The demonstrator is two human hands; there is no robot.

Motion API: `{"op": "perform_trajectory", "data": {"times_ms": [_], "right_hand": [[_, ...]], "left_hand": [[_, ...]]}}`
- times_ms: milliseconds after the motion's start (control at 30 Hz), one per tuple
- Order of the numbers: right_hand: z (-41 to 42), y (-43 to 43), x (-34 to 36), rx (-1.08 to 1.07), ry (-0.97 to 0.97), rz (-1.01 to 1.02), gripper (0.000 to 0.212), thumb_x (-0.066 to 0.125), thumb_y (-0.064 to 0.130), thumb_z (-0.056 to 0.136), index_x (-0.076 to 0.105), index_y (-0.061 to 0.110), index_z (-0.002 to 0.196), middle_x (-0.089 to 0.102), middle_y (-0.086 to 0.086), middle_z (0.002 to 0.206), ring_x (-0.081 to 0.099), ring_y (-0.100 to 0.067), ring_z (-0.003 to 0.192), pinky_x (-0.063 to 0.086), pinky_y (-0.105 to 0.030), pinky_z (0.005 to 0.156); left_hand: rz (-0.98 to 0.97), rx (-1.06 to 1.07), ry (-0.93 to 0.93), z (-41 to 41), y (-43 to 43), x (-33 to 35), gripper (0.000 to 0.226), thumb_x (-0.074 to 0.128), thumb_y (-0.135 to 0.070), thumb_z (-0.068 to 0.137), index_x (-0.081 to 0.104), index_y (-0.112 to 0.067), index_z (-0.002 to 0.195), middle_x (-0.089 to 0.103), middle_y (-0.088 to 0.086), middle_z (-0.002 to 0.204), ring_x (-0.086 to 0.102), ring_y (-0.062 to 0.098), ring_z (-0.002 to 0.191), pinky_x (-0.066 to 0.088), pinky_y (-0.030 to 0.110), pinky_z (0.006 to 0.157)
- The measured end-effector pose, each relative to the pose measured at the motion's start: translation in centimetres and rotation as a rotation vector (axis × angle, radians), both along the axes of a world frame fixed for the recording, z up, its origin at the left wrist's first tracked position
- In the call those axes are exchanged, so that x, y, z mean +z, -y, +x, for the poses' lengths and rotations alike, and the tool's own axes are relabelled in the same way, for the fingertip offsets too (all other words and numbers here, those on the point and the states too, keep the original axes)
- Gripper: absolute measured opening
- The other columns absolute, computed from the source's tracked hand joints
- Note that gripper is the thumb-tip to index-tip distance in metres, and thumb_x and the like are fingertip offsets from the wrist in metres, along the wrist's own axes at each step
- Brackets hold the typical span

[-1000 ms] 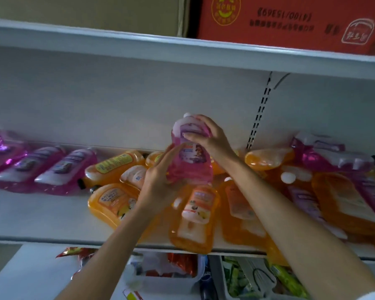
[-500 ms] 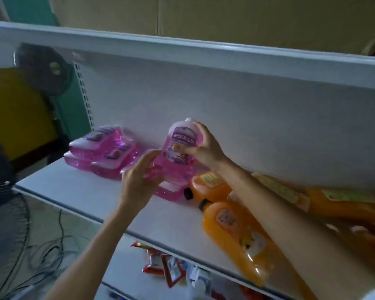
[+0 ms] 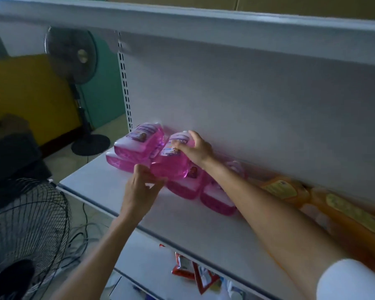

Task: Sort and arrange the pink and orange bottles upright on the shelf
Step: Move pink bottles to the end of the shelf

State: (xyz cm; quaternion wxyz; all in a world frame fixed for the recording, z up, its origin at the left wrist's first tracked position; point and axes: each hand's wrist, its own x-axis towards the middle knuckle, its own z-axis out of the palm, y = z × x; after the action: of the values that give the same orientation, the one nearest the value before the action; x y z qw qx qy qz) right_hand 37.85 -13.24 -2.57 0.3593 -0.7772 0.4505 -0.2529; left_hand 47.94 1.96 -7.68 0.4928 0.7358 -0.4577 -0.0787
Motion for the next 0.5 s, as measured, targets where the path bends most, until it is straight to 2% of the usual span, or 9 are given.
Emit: {"op": "perform_trajectory", "data": {"times_ms": [67, 133, 200, 267, 400, 500], "right_hand": [[-0.2, 0.0, -0.1, -0.042, -0.162, -0.046, 0.081, 0.044, 0.077, 0.065, 0.045, 0.032, 0.132, 0.051, -0.013, 0.132, 0.039, -0.033, 0.127, 0.036, -0.035, 0.095], [-0.4, 0.1, -0.1, -0.07, -0.226, -0.129, 0.082, 0.042, 0.076, 0.07, 0.045, 0.027, 0.136, 0.051, -0.013, 0.135, 0.035, -0.034, 0.129, 0.035, -0.039, 0.099], [-0.2, 0.3, -0.1, -0.071, -0.195, -0.165, 0.074, 0.049, 0.068, 0.08, 0.045, 0.02, 0.137, 0.052, -0.011, 0.135, 0.038, -0.034, 0.129, 0.036, -0.04, 0.101], [-0.4, 0.1, -0.2, -0.063, -0.128, -0.173, 0.068, 0.048, 0.065, 0.083, 0.049, 0.019, 0.133, 0.055, -0.01, 0.133, 0.044, -0.032, 0.126, 0.039, -0.041, 0.102], [-2.4, -0.7, 0.1, -0.106, -0.037, -0.216, 0.055, 0.052, 0.047, 0.09, 0.05, 0.012, 0.133, 0.055, -0.013, 0.132, 0.046, -0.03, 0.125, 0.039, -0.039, 0.102], [-5.3, -1.2, 0.5, -0.125, 0.009, -0.296, 0.047, 0.056, 0.032, 0.092, 0.051, 0.007, 0.132, 0.056, -0.012, 0.131, 0.049, -0.025, 0.123, 0.038, -0.032, 0.101]], "left_hand": [[0.033, -0.044, -0.002, 0.2, 0.2, -0.3, 0.028, 0.071, -0.018, 0.079, 0.045, -0.012, 0.087, 0.061, -0.006, 0.08, 0.058, 0.005, 0.067, 0.04, 0.01, 0.057], [0.066, -0.066, 0.029, 0.3, 0.3, -0.2, 0.017, 0.068, -0.021, 0.082, 0.054, -0.011, 0.087, 0.064, -0.003, 0.081, 0.06, 0.011, 0.07, 0.042, 0.019, 0.061], [0.061, -0.052, 0.072, -0.2, 0.3, -0.3, 0.017, 0.063, -0.026, 0.086, 0.061, -0.009, 0.086, 0.065, -0.001, 0.075, 0.061, 0.017, 0.065, 0.044, 0.026, 0.059], [0.044, -0.068, 0.144, -1.3, -0.2, -0.6, 0.022, 0.058, -0.032, 0.088, 0.064, -0.011, 0.083, 0.065, 0.0, 0.066, 0.06, 0.02, 0.058, 0.047, 0.03, 0.056], [-0.038, -0.191, 0.251, -3.8, -0.8, -0.6, 0.02, 0.049, -0.036, 0.082, 0.062, -0.021, 0.077, 0.058, -0.014, 0.062, 0.051, 0.006, 0.047, 0.041, 0.023, 0.049], [-0.104, -0.292, 0.348, -5.8, 0.1, 0.2, 0.015, 0.041, -0.037, 0.078, 0.052, -0.026, 0.081, 0.056, -0.013, 0.057, 0.05, 0.01, 0.044, 0.042, 0.022, 0.044]]}}
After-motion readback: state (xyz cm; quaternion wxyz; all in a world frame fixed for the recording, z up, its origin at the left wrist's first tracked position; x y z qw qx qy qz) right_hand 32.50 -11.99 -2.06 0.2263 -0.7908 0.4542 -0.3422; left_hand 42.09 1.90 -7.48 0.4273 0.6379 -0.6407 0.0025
